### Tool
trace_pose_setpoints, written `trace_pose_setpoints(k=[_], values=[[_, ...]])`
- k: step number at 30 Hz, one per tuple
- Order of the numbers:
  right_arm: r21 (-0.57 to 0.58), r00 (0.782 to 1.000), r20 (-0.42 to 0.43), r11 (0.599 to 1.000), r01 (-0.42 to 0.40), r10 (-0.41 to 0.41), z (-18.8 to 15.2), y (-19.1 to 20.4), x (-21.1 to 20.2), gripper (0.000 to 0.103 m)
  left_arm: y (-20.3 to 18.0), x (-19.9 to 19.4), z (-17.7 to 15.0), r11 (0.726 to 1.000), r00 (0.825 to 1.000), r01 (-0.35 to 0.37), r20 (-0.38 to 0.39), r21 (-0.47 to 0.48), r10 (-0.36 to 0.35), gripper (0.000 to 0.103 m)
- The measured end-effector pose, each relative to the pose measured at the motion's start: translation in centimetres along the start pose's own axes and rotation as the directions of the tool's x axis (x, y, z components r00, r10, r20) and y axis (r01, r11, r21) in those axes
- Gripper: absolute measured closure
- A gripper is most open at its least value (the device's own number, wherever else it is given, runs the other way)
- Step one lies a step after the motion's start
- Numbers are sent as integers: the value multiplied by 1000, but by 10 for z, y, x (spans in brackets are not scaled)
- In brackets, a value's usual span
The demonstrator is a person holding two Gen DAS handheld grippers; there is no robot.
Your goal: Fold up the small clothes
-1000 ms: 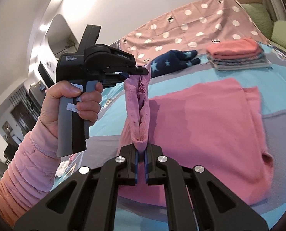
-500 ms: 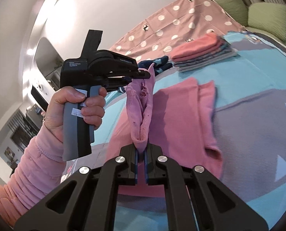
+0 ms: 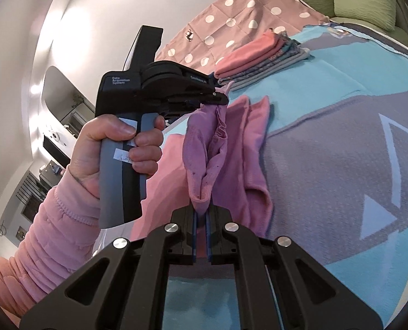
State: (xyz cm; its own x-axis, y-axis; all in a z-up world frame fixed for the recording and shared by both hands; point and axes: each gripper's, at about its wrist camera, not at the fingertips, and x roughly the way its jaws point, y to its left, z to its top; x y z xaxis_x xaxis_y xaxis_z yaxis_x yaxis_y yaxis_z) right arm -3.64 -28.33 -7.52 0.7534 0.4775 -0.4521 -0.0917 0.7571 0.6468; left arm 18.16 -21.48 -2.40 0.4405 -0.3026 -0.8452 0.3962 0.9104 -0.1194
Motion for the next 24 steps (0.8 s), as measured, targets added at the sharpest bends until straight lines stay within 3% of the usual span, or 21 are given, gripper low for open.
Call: trace_pose_setpoints(k=[10,11,12,14,19,24], values=[[29,1000,-21,1000,4,-3,-4,-11,-7,99,-27,21,-13,993,999,-50,-8,104,51,91],[30,999,-39,1000,8,-7,-5,-13,-5,98,-28,19,-14,993,999,-39,-1,108,40,84],[34,998,-55,999,8,-6,-6,-15,-4,98,-26,14,-14,995,1000,-17,8,98,17,66],[46,996,-91,999,13,-9,-9,-20,-1,96,-23,0,-16,997,999,14,38,77,-17,48],[30,994,-111,999,23,-20,-14,-21,-6,96,-7,-41,-39,994,991,-3,133,106,-11,38],[44,994,-113,999,12,-7,-14,-24,-14,96,34,-83,-101,994,985,-40,172,99,22,33]])
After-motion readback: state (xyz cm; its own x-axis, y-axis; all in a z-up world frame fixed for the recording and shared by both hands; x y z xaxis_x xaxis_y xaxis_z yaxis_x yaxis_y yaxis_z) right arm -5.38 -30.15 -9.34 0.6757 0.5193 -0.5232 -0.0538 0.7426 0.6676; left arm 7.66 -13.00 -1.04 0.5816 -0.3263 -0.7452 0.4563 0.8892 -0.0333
